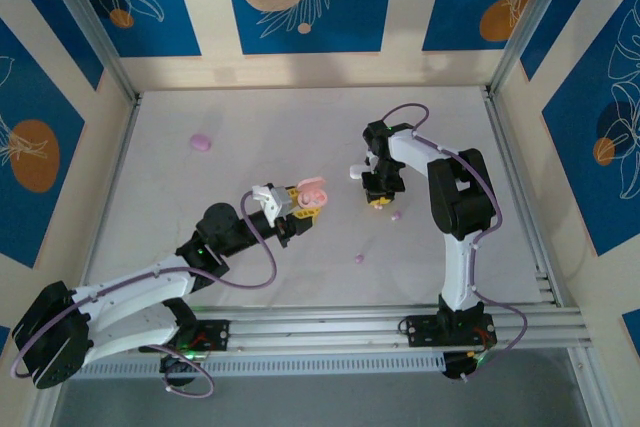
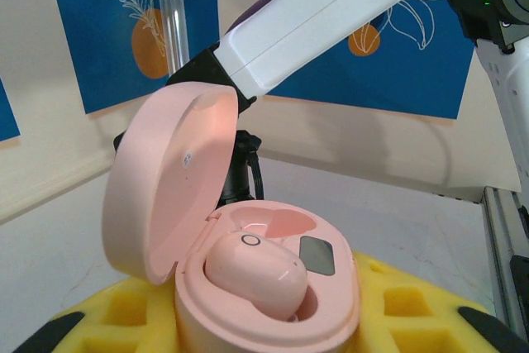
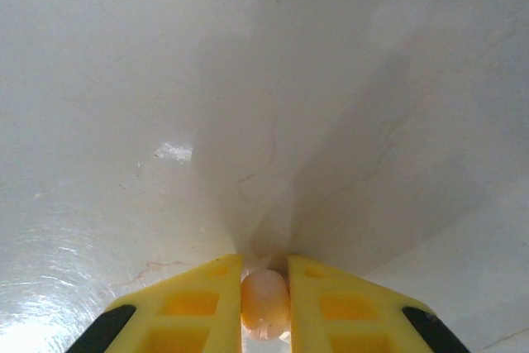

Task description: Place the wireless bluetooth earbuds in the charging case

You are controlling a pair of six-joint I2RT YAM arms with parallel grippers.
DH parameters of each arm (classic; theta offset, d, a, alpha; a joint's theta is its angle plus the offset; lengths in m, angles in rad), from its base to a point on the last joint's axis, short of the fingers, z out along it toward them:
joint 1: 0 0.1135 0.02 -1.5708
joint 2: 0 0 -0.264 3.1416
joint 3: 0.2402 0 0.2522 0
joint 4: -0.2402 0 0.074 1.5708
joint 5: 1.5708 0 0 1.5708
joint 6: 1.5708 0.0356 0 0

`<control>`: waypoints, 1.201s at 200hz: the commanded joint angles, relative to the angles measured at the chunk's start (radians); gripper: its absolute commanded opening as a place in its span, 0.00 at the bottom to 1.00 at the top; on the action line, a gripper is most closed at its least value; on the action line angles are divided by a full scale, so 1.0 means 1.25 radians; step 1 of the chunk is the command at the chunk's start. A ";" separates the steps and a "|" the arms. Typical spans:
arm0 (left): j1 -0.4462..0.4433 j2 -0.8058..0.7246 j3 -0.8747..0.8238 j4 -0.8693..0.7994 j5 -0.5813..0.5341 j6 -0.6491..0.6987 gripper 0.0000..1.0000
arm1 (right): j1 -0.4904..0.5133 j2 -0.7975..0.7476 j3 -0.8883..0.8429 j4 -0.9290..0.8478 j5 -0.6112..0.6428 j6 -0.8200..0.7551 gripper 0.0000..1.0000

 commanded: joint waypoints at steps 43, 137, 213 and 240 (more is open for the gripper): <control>-0.009 -0.017 -0.008 0.010 -0.008 -0.002 0.33 | -0.001 -0.234 -0.072 0.016 -0.159 0.046 0.18; -0.009 -0.011 -0.009 0.017 0.002 0.006 0.33 | -0.018 -0.596 -0.129 0.096 -0.569 0.155 0.18; -0.010 0.017 0.003 0.035 0.021 -0.005 0.33 | 0.056 -0.678 -0.141 0.166 -0.703 0.192 0.18; -0.009 0.030 0.010 0.041 0.032 -0.009 0.33 | 0.102 -0.660 -0.134 0.165 -0.702 0.182 0.18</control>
